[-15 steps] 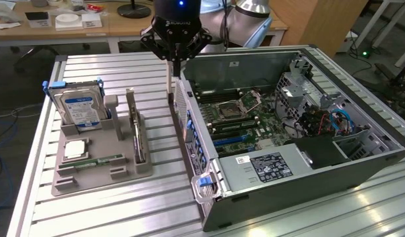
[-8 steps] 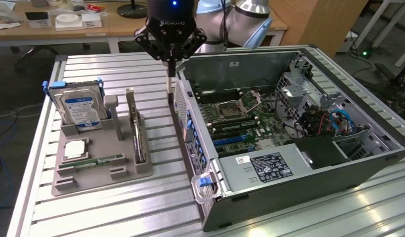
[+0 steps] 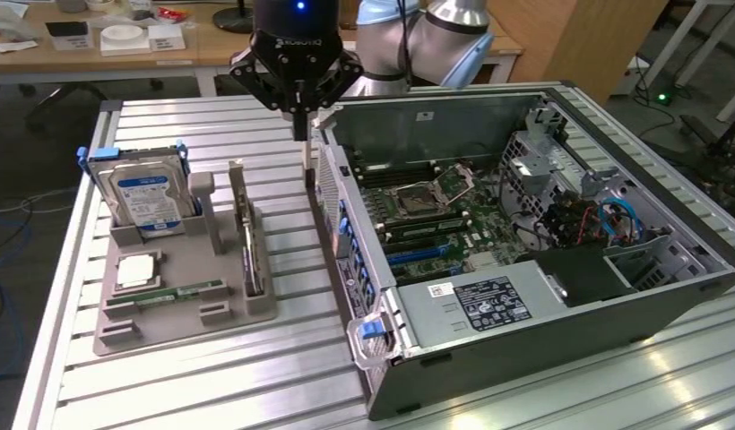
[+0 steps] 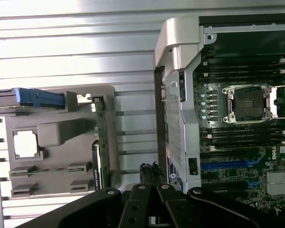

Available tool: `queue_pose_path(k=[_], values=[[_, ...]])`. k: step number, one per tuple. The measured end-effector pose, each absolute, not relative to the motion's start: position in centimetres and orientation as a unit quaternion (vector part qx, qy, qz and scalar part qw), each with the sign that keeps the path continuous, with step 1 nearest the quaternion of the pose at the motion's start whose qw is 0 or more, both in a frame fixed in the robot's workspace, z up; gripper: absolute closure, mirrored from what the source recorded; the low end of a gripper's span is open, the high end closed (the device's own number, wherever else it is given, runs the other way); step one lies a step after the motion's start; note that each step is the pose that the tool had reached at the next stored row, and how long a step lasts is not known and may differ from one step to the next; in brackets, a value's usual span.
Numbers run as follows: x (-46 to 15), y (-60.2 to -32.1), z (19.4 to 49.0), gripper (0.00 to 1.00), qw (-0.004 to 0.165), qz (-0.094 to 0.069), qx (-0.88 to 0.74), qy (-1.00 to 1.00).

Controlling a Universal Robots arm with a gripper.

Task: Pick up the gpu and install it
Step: 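Reach for the gpu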

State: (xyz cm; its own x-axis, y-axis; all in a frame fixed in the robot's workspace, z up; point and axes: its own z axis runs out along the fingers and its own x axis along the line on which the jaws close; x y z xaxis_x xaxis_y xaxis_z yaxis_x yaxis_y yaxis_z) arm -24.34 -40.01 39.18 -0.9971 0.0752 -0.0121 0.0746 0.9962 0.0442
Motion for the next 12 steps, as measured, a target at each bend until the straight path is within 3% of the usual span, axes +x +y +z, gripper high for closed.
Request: queue_pose_path(k=[12], values=[[-26.4, -40.0, 39.2, 0.89, 0.007, 0.022, 0.038, 0.999]])
